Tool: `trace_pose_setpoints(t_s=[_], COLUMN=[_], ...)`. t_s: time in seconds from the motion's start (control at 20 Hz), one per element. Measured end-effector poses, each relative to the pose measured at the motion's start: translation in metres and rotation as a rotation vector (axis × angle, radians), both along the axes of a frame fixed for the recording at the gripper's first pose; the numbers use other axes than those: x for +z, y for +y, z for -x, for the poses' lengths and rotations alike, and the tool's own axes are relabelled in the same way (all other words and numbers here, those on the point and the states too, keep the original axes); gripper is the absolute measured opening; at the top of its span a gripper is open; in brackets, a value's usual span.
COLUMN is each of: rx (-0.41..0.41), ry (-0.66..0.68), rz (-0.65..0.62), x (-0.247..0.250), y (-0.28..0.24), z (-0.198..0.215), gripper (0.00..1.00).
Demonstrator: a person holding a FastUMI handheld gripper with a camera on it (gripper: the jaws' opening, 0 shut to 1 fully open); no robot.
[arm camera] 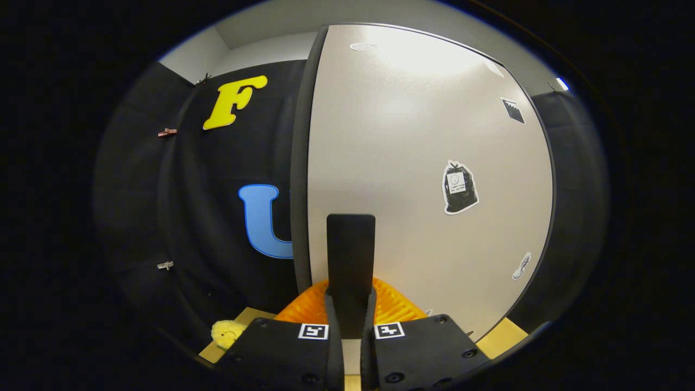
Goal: Open the shoe cabinet door, grab the shoes and put them into the shoe cabinet, then close the shoe cabinet door.
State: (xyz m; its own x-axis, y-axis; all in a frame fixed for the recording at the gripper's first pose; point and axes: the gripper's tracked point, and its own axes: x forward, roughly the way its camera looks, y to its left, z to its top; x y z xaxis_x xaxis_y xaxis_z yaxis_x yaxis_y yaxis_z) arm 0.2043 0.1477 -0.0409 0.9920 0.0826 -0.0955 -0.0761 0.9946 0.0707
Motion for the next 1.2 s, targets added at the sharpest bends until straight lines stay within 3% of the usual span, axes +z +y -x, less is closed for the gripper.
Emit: trace_pose_setpoints(t_s=[0.85,1.2], rx=[0.126,0.118], ry=[0.000,0.006], rz=[-0.080,-0.086], x=[0.012,0.013], y=[-0.084,-0.143], z=[0.153,0.193], gripper=[0.15,0.15])
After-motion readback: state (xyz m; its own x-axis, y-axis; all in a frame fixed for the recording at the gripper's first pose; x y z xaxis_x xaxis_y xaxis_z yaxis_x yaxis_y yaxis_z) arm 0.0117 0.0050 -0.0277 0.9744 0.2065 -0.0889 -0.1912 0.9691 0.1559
